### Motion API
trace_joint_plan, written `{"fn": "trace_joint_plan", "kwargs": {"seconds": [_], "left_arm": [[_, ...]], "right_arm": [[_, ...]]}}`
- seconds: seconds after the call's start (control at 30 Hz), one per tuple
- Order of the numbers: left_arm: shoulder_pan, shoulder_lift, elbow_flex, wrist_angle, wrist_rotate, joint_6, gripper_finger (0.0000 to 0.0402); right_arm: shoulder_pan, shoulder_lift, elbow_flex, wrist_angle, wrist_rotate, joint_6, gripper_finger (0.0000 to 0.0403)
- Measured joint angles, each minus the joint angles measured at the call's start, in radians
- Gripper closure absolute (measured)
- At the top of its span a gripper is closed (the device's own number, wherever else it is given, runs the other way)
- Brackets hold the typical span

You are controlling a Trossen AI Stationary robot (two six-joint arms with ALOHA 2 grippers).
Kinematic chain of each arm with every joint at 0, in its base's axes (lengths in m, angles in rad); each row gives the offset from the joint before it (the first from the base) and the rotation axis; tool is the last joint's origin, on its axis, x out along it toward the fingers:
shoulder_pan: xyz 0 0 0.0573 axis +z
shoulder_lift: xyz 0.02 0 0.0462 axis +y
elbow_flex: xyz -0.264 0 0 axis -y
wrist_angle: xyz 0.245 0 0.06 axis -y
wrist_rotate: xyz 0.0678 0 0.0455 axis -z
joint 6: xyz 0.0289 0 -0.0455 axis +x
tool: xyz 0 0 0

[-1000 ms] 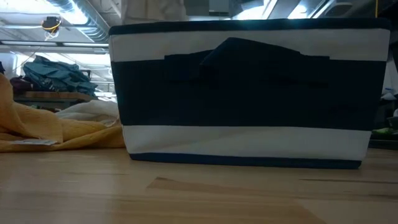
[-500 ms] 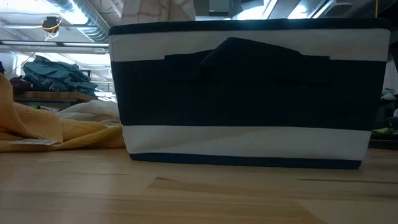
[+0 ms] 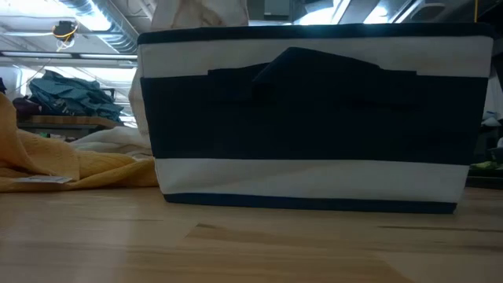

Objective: Fold towel
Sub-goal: Fold the white-and-brown checkered towel

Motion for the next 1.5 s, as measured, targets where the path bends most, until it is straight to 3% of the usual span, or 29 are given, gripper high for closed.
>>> {"fn": "trace_joint_plan", "kwargs": {"seconds": [0.37,0.63,1.03,1.17,1.33,1.5], "left_arm": [[0.000,0.000,0.000,-0.060,0.018,-0.017,0.0401],[0.000,0.000,0.000,-0.073,0.061,-0.051,0.0401],[0.000,0.000,0.000,-0.073,0.068,-0.090,0.0401],[0.000,0.000,0.000,-0.073,0.068,-0.090,0.0401],[0.000,-0.006,0.000,-0.082,0.069,-0.096,0.0401],[-0.001,-0.038,0.000,-0.130,0.068,-0.084,0.0401]], "right_arm": [[0.000,0.120,0.000,0.001,-0.037,0.277,0.0207],[-0.018,0.190,0.000,0.001,-0.044,0.388,0.0207],[-0.074,0.268,0.000,-0.026,-0.149,0.467,0.0212],[-0.093,0.266,0.000,-0.061,-0.176,0.455,0.0260],[-0.100,0.256,0.000,-0.059,-0.182,0.264,0.0380],[-0.097,0.256,0.000,-0.056,-0.138,0.108,0.0387]]}}
